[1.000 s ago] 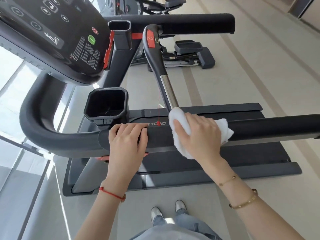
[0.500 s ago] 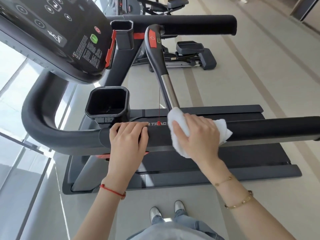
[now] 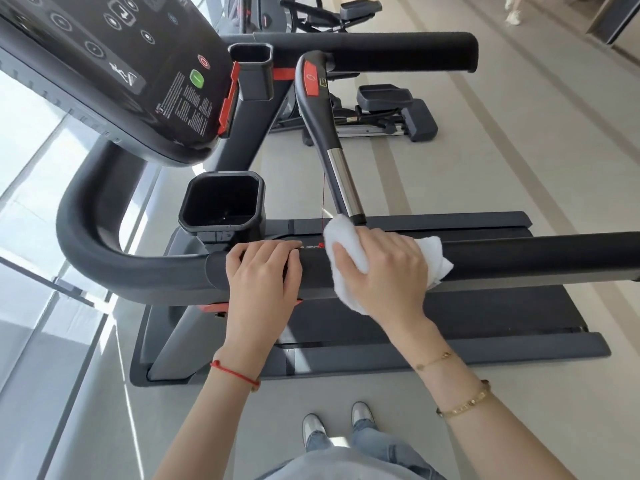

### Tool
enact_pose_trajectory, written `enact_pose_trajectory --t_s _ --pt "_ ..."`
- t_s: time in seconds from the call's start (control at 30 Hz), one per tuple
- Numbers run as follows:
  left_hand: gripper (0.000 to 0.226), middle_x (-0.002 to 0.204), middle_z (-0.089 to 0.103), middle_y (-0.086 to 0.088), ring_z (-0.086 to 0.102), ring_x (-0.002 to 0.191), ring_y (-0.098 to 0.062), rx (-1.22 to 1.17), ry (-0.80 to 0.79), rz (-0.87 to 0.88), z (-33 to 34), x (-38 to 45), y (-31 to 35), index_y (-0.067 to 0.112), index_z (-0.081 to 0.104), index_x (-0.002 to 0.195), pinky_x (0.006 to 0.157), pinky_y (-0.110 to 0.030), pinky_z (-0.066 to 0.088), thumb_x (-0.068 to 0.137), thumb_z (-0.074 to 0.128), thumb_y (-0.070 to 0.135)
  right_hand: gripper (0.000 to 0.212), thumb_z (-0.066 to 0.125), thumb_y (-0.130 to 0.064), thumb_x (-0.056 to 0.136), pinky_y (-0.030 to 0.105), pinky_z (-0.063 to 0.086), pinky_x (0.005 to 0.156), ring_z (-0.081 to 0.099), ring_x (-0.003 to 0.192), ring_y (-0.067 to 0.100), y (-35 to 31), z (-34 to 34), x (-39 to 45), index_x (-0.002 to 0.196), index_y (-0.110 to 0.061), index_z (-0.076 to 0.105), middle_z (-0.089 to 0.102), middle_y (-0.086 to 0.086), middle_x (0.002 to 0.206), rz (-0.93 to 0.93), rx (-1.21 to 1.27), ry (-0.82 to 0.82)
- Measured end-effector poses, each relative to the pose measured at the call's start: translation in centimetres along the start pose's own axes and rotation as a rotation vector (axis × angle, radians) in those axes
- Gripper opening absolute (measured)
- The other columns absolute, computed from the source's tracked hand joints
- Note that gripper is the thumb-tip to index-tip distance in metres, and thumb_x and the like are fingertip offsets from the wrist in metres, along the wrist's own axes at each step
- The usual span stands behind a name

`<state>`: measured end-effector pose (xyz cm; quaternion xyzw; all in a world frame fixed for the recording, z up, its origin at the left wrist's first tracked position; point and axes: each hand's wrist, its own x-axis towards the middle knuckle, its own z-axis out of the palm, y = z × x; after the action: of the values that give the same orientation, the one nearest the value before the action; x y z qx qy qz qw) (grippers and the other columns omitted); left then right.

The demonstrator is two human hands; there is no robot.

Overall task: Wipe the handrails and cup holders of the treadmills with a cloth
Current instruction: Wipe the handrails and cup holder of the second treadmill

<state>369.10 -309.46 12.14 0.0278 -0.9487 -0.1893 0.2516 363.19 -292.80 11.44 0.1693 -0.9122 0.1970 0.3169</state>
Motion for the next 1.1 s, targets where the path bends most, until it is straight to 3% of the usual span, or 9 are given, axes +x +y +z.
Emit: enact_pose_trajectory --t_s 0.1,0.17,0.3,0.4,0.5,0.6,0.67,0.87,1.1 --pt "0.023 0.093 0.069 0.007 0.061 0.092 -0.016 0.000 -0.007 0.004 0.0 0.0 0.0 0.018 0.070 0.097 0.099 -0.032 0.029 0.099 0.047 0.015 0.040 0.046 -0.051 0.097 0.030 0.046 0.083 0.062 0.083 0.016 -0.9 0.4 -1.0 0.102 -0.017 0.068 0.069 -0.005 0.088 -0.164 0.071 -0.037" --pt "0.025 0.095 0.070 0.007 0.061 0.095 -0.015 -0.001 -0.009 0.001 0.0 -0.1 0.0 0.018 0.071 0.101 0.100 -0.033 0.029 0.100 0.046 0.017 0.043 0.045 -0.052 0.098 0.032 0.047 0.085 0.064 0.088 0.017 0.6 -0.4 -0.8 0.106 -0.017 0.068 0.070 -0.004 0.094 -0.229 0.096 -0.075" --pt "0.028 0.098 0.070 0.007 0.061 0.097 -0.014 -0.013 -0.022 -0.009 -0.2 -0.1 0.2 0.018 0.071 0.107 0.103 -0.035 0.030 0.100 0.044 0.020 0.042 0.043 -0.048 0.096 0.038 0.045 0.065 0.048 0.056 0.020 4.6 -2.1 0.2 0.072 -0.017 0.055 0.053 -0.003 0.058 -0.007 -0.043 -0.061" --pt "0.029 0.099 0.070 0.006 0.061 0.099 -0.016 -0.016 -0.034 -0.018 -0.3 -0.1 0.3 0.017 0.071 0.107 0.104 -0.036 0.029 0.100 0.043 0.020 0.041 0.044 -0.047 0.095 0.039 0.044 0.063 0.044 0.053 0.020 3.3 -1.7 0.3 0.069 -0.017 0.054 0.050 -0.003 0.056 0.044 -0.090 -0.047" --pt "0.029 0.099 0.070 0.005 0.061 0.098 -0.018 -0.007 -0.050 -0.018 -0.4 0.0 0.4 0.017 0.071 0.105 0.102 -0.036 0.030 0.100 0.043 0.019 0.039 0.044 -0.049 0.097 0.035 0.045 0.076 0.058 0.075 0.020 0.0 -0.2 -0.8 0.098 -0.017 0.067 0.065 -0.001 0.081 -0.123 0.027 -0.079" --pt "0.026 0.096 0.070 0.005 0.061 0.095 -0.019 -0.002 -0.056 -0.021 -0.4 0.0 0.5 0.017 0.071 0.101 0.102 -0.037 0.032 0.099 0.044 0.016 0.044 0.046 -0.051 0.097 0.036 0.045 0.089 0.062 0.095 0.020 -0.2 -0.3 -1.1 0.116 -0.017 0.065 0.068 -0.002 0.102 -0.235 0.102 -0.132" --pt "0.025 0.099 0.070 0.003 0.062 0.097 -0.019 0.001 -0.065 -0.030 -0.3 0.1 0.9 0.016 0.071 0.104 0.106 -0.040 0.033 0.100 0.047 0.013 0.044 0.045 -0.052 0.098 0.037 0.046 0.089 0.063 0.095 0.020 1.6 -1.0 -0.9 0.114 -0.016 0.066 0.069 -0.003 0.101 -0.240 0.107 -0.134" --pt "0.022 0.107 0.069 0.005 0.061 0.106 -0.017 -0.033 -0.100 -0.035 1.0 0.1 4.5 0.019 0.069 0.113 0.113 -0.047 0.027 0.099 0.052 0.017 0.042 0.041 -0.049 0.098 0.034 0.045 0.072 0.057 0.068 0.021 8.3 -3.1 -0.8 0.086 -0.015 0.063 0.061 -0.002 0.070 -0.112 -0.030 -0.041" --pt "0.023 0.109 0.069 0.007 0.061 0.106 -0.014 -0.053 -0.145 0.001 3.6 0.7 10.7 0.019 0.068 0.115 0.112 -0.042 0.026 0.100 0.051 0.023 0.042 0.043 -0.046 0.097 0.033 0.040 0.066 0.048 0.059 0.021 14.1 -4.5 -0.9 0.070 -0.015 0.051 0.050 -0.003 0.059 -0.047 -0.091 0.028"
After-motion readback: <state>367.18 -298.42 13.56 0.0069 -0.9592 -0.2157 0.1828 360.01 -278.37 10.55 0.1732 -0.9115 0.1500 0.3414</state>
